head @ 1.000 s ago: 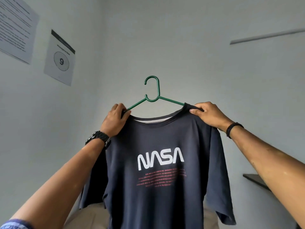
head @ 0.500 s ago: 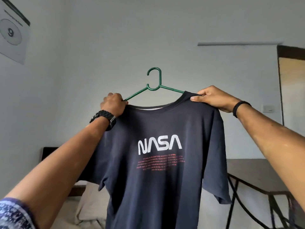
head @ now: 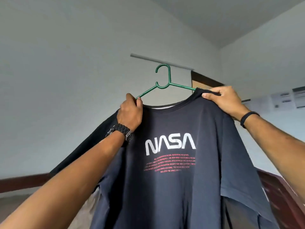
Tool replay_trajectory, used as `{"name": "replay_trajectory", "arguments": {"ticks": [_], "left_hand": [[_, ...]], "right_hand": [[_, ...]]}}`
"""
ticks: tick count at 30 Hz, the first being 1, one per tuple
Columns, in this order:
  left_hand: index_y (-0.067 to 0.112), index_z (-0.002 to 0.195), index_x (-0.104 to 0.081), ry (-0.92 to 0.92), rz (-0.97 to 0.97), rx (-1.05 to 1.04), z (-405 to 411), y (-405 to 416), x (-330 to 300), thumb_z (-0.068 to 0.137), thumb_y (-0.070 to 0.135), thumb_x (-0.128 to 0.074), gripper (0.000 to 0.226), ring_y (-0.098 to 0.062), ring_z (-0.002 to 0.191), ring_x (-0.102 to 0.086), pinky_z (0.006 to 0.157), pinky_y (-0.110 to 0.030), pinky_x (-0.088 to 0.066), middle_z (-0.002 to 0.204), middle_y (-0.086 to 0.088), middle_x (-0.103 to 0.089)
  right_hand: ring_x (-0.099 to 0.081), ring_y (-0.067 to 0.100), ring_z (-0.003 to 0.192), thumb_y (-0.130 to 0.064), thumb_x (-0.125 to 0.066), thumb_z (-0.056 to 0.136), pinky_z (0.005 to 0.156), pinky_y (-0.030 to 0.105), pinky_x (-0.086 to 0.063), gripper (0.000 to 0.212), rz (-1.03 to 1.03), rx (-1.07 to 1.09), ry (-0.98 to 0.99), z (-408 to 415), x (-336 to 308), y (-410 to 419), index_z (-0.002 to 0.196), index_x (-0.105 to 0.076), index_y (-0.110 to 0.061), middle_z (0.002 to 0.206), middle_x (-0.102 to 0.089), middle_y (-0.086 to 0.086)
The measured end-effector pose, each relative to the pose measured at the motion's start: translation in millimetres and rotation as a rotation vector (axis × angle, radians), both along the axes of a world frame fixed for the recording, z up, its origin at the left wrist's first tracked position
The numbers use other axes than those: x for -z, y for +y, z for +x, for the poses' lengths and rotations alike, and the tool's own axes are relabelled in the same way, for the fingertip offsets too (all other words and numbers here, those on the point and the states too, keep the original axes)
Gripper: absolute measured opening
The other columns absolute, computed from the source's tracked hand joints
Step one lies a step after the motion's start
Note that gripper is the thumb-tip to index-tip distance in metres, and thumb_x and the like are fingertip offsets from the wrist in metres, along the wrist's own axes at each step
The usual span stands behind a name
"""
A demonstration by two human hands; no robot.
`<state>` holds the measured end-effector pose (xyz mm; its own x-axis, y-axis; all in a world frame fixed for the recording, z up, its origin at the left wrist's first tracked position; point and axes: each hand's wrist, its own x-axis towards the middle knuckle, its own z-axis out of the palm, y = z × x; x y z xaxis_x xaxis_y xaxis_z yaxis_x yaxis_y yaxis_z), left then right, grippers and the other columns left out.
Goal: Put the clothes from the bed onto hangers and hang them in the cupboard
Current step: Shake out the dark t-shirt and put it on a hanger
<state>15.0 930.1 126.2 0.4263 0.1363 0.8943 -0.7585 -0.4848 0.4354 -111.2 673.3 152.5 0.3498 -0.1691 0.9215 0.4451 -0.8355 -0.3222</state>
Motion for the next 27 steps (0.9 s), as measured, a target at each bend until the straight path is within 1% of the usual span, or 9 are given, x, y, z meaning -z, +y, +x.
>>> {"name": "replay_trajectory", "arguments": {"ticks": [2, 5, 8, 12, 15, 18, 21, 24, 27], "left_hand": [[0.008, 0.107, -0.050, -0.105, 0.121, 0.049, 19, -69, 22, 0.095, 0.048, -0.030, 0.046, -0.035, 0.107, -0.054, 0.089, -0.042, -0.039, 0.113, -0.014, -0.059], [0.013, 0.134, -0.045, -0.259, 0.372, 0.042, 40, -169, 58, 0.088, 0.060, -0.016, 0.072, -0.026, 0.139, -0.030, 0.115, -0.044, -0.015, 0.148, -0.011, -0.038], [0.014, 0.149, -0.026, -0.317, 0.500, 0.054, 60, -267, 80, 0.090, 0.057, -0.014, 0.074, -0.024, 0.146, -0.015, 0.117, -0.044, -0.001, 0.156, -0.009, -0.023], [0.015, 0.150, -0.020, -0.323, 0.569, 0.109, 69, -378, 73, 0.094, 0.048, -0.012, 0.065, -0.024, 0.146, -0.014, 0.117, -0.046, -0.002, 0.158, -0.007, -0.019], [0.017, 0.152, -0.011, -0.256, 0.592, 0.207, 65, -447, 43, 0.101, 0.039, -0.026, 0.057, -0.022, 0.147, -0.004, 0.117, -0.046, 0.000, 0.160, -0.004, -0.009], [0.020, 0.152, -0.005, -0.209, 0.615, 0.281, 52, -501, -16, 0.101, 0.039, -0.027, 0.059, -0.022, 0.148, 0.001, 0.118, -0.047, 0.000, 0.160, -0.003, -0.003], [0.022, 0.152, -0.003, -0.169, 0.631, 0.389, 29, -543, -90, 0.101, 0.041, -0.025, 0.059, -0.021, 0.147, 0.003, 0.118, -0.047, 0.000, 0.160, -0.003, -0.001], [0.021, 0.152, -0.010, -0.150, 0.610, 0.519, -5, -582, -173, 0.101, 0.041, -0.027, 0.058, -0.024, 0.147, -0.003, 0.118, -0.048, -0.006, 0.160, -0.005, -0.007], [0.018, 0.149, -0.023, -0.105, 0.604, 0.677, -51, -620, -244, 0.100, 0.043, -0.030, 0.055, -0.030, 0.145, -0.014, 0.115, -0.050, -0.019, 0.157, -0.011, -0.018]], "right_hand": [[-0.058, -0.009, 0.074, -0.021, -0.066, 0.089, 0.065, 0.004, -0.041, 0.016, 0.040, 0.073, -0.002, -7, 5, -55, 0.103, -0.072, -0.016, 0.088, -0.068, -0.006], [-0.062, 0.010, 0.087, -0.023, -0.068, 0.088, 0.080, 0.022, -0.050, 0.022, 0.132, 0.144, 0.005, -23, 12, -135, 0.108, -0.071, -0.015, 0.097, -0.070, 0.002], [-0.062, 0.001, 0.071, -0.022, -0.068, 0.087, 0.070, 0.016, -0.051, 0.015, 0.179, 0.220, 0.023, -35, 20, -214, 0.101, -0.071, -0.017, 0.087, -0.069, -0.002], [-0.059, -0.005, 0.062, -0.020, -0.067, 0.088, 0.060, 0.009, -0.047, 0.013, 0.217, 0.307, 0.014, -46, 13, -301, 0.096, -0.072, -0.011, 0.081, -0.067, -0.003], [-0.058, 0.000, 0.062, -0.018, -0.066, 0.089, 0.057, 0.009, -0.046, 0.015, 0.250, 0.375, 0.034, -54, -14, -351, 0.090, -0.072, -0.004, 0.079, -0.067, 0.000], [-0.055, -0.006, 0.056, -0.016, -0.066, 0.089, 0.055, 0.008, -0.042, 0.014, 0.266, 0.435, 0.052, -75, -71, -384, 0.075, -0.070, -0.017, 0.065, -0.063, -0.013], [-0.056, -0.001, 0.062, -0.020, -0.068, 0.087, 0.062, 0.016, -0.044, 0.013, 0.256, 0.529, 0.052, -104, -145, -405, 0.074, -0.071, -0.019, 0.071, -0.064, -0.006], [-0.057, 0.010, 0.072, -0.027, -0.071, 0.083, 0.071, 0.030, -0.047, 0.018, 0.274, 0.630, 0.021, -146, -224, -417, 0.080, -0.074, -0.009, 0.078, -0.068, 0.004], [-0.053, 0.008, 0.068, -0.025, -0.071, 0.083, 0.067, 0.027, -0.045, 0.022, 0.292, 0.727, -0.011, -195, -280, -415, 0.072, -0.070, -0.005, 0.070, -0.062, 0.001]]}}
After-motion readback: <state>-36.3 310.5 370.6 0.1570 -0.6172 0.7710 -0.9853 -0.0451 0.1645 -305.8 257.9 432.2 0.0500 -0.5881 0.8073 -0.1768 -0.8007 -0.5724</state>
